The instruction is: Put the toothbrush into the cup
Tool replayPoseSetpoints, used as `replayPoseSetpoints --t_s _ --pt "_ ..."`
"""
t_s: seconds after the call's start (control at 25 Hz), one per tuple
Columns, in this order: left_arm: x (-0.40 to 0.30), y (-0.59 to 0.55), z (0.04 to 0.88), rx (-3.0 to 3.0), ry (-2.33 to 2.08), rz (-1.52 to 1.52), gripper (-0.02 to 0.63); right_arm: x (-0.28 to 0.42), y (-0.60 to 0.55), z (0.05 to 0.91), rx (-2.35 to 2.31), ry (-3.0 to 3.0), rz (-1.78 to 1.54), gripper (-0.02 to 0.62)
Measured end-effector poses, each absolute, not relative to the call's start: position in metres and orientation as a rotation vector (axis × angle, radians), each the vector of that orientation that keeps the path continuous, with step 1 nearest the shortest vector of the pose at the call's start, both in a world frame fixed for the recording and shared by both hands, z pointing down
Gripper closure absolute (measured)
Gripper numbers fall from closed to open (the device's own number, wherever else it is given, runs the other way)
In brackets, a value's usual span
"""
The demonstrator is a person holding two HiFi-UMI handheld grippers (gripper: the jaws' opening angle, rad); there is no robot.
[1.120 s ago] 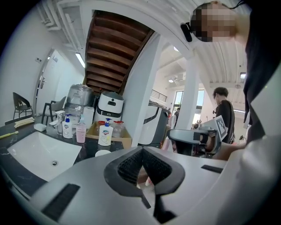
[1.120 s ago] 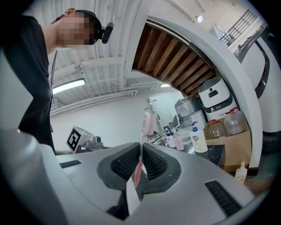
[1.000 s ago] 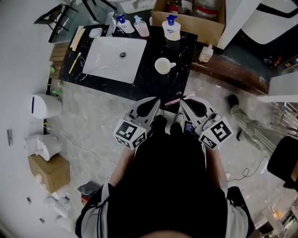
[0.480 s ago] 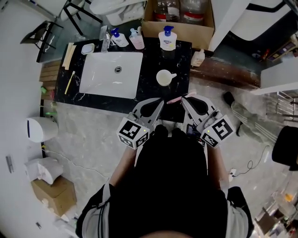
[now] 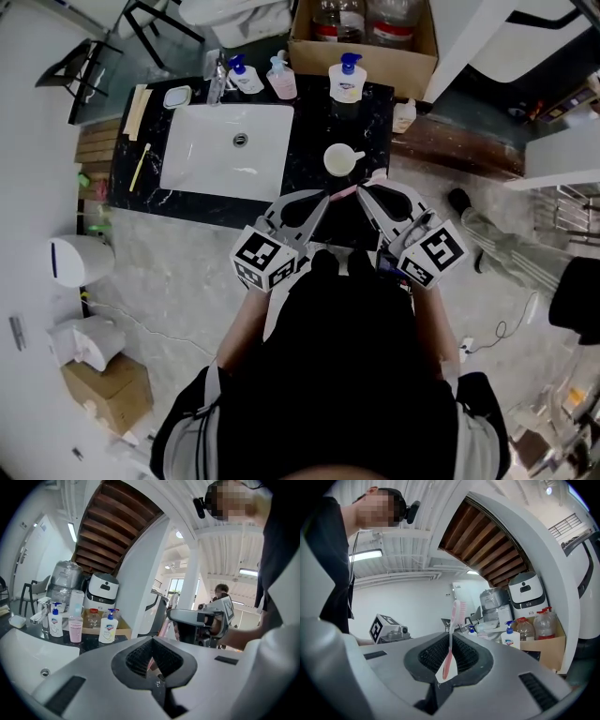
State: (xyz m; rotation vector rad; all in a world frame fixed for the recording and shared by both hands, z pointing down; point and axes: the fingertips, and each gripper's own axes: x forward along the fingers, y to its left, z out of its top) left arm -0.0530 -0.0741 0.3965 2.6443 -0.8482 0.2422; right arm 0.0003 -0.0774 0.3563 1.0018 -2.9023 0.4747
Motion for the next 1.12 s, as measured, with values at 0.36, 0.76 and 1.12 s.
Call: replayPoseSetpoints --t_s 0.36,0.76,1.12 --pt "-0.038 -0.081 0.416 2.579 -0.831 0.271 0.598 0.010 -0.107 0.370 0.982 -2.903 0.506 0.563" --pt "-0.026 -0.098 0.446 2.524 -0.783 0.320 0.598 0.014 -0.151 0.399 0.987 -2.863 0.564 0.563" --pt "-0.024 -0.105 0.473 2.462 -0.753 0.368 0.598 0.008 -0.175 0.440 0.984 -2.791 0.681 0.563"
